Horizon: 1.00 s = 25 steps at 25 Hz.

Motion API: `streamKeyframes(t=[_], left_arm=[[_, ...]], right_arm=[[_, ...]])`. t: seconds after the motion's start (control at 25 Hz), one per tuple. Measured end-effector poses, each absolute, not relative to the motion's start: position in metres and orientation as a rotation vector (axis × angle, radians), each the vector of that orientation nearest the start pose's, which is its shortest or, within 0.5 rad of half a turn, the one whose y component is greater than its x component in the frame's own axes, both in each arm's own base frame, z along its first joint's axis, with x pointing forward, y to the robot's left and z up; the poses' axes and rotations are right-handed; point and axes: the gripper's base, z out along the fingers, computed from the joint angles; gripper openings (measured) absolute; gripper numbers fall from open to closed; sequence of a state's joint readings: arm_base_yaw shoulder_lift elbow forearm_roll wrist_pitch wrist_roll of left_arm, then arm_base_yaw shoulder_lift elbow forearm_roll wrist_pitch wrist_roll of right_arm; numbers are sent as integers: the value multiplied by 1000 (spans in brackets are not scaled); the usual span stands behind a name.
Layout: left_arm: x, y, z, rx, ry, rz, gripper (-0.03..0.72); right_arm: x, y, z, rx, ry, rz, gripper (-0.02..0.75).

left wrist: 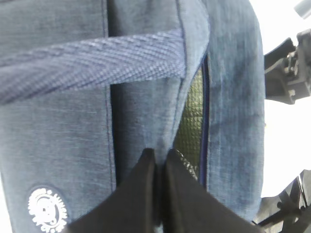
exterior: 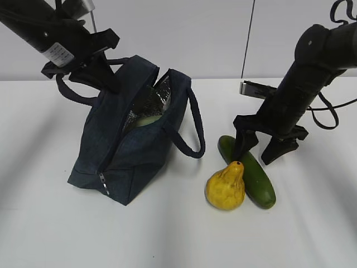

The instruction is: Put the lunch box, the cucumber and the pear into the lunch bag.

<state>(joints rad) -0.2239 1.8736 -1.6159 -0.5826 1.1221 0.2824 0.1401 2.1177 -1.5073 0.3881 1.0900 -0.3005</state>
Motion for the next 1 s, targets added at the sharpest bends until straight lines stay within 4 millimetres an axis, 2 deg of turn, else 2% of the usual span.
streamKeyframes(t=[0.16, 0.6, 0.88, 1.0], left_arm=[[380, -131, 286, 436, 2713, -775, 5], [380, -131, 286, 434, 2711, -774, 5], [380, -131, 286, 432, 2711, -775, 5], [380, -131, 286, 432, 2711, -775, 5]], right_arm=[[402, 88, 151, -391, 3053, 539, 585], [403, 91, 153, -636, 2954, 574, 584], [403, 92, 152, -643, 2944, 596, 583], [404, 93, 145, -630, 2957, 618, 583]])
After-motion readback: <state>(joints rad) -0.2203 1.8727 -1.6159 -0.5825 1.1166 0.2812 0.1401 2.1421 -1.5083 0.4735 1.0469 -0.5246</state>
